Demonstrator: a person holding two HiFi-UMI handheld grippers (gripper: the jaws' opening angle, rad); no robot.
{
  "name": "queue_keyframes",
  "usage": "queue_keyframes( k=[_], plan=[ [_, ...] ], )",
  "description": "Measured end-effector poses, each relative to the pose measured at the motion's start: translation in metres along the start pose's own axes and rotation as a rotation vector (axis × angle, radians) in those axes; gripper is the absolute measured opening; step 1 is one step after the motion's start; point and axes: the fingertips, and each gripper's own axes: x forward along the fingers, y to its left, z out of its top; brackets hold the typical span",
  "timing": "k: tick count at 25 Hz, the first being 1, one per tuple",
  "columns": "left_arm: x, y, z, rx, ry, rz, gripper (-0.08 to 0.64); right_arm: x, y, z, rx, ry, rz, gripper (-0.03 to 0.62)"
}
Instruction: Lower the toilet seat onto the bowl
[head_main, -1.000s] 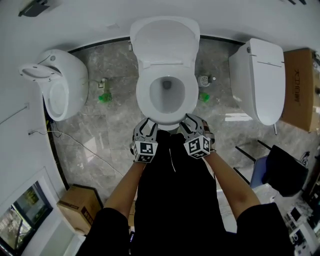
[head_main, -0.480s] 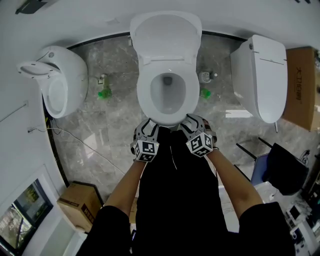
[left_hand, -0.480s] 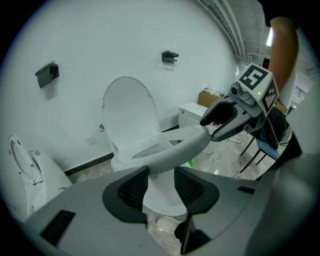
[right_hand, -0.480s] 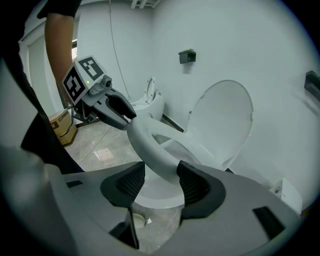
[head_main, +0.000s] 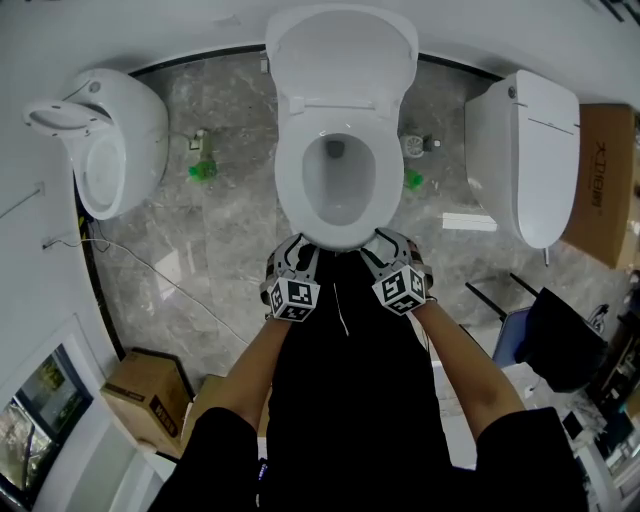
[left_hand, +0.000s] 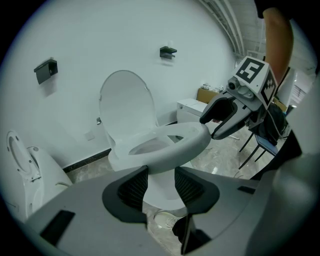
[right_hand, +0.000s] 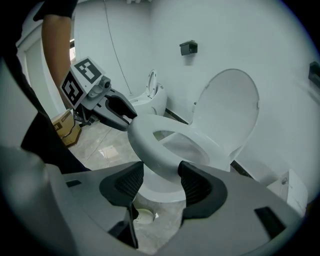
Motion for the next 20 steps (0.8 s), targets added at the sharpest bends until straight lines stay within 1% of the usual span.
queue_keyframes(
  k=[3,8,11,14,20],
  plan=[
    [0.005,-0.001,-0.008,0.012,0.005,-0.011,0.172,0.005,0.003,-0.005,0.025,-0.004,0.017,0.232],
    [0.01,-0.005,-0.018,0.022,0.022,-0.013,0.175,0.011,0.008,-0.012,0.04,-0.001,0.018,0.232],
    [0.012,-0.008,-0.023,0.012,0.049,-0.015,0.176,0.013,0.01,-0.016,0.055,0.017,0.029,0.232],
    [0.014,-0.012,-0.03,0.001,0.093,-0.028,0.178,0.016,0.013,-0.021,0.07,0.027,0.04,0.233],
    [0.022,-0.015,-0.04,0.008,0.12,-0.05,0.179,0.025,0.016,-0.031,0.083,0.023,0.012,0.232]
  ],
)
